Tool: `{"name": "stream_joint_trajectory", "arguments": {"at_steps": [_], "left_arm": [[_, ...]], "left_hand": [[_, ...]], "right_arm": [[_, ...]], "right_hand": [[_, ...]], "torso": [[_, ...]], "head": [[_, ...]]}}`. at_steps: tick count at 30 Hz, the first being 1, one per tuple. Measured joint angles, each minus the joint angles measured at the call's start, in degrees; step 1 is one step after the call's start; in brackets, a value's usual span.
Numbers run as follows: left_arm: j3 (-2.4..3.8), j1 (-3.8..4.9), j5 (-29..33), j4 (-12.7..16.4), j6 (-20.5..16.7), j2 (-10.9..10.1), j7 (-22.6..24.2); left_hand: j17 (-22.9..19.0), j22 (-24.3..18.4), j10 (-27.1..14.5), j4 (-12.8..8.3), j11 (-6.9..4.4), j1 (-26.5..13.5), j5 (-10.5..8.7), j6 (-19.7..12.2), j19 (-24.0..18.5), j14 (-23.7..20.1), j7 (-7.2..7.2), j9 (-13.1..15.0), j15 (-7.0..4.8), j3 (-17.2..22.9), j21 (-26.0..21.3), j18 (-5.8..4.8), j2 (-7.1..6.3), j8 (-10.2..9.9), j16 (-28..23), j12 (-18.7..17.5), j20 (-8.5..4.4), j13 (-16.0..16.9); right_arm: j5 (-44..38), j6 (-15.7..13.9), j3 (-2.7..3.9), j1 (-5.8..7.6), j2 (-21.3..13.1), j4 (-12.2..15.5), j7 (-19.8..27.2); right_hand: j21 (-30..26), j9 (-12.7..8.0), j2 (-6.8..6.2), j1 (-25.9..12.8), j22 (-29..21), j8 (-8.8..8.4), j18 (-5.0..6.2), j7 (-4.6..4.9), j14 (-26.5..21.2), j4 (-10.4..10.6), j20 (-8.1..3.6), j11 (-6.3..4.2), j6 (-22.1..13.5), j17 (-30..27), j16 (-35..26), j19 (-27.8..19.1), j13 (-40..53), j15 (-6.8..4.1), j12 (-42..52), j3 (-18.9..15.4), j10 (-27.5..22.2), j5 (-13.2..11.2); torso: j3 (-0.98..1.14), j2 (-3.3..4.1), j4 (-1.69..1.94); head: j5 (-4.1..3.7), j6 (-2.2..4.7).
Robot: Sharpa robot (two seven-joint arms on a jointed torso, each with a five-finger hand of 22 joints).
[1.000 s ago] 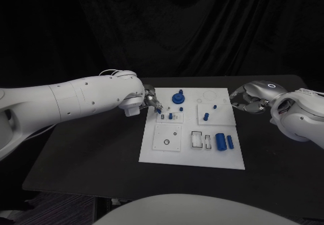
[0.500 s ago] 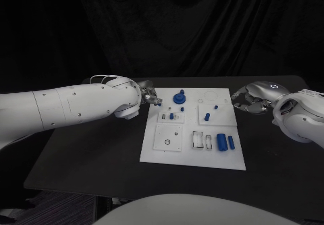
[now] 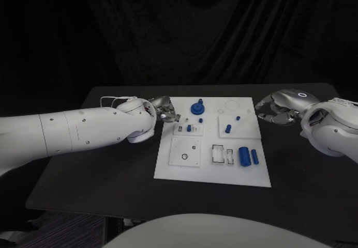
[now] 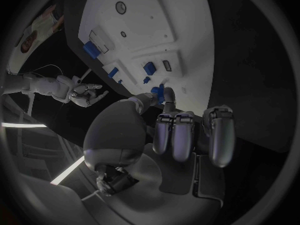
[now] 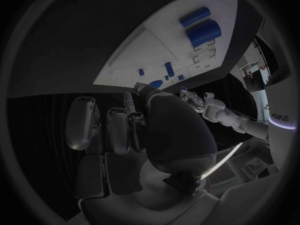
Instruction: Assemble the parts on the task board
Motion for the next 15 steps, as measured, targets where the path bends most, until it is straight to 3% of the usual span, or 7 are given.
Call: {"name": "stream_joint_trajectory", "arguments": {"at_steps": [15], "left_arm": [[0.0,-1.54,-1.2,-1.3,1.0,1.2,0.6]], "left_hand": [[0.0,0.0,0.0,0.2,0.0,0.0,0.0,0.1,0.0,0.0,0.1,0.0,0.0,0.2,-0.2,0.0,0.0,0.0,0.0,0.0,0.01,0.0]], "right_arm": [[0.0,0.0,-0.03,0.0,0.1,0.0,0.0]], "right_hand": [[0.0,0.0,0.0,0.0,0.0,0.0,0.0,0.0,0.0,0.0,0.0,0.0,0.0,0.0,0.0,0.0,0.0,0.0,0.0,0.0,0.0,0.0]], "torso": [[-0.04,0.12,-0.2]], "head": [[0.26,0.0]]}}
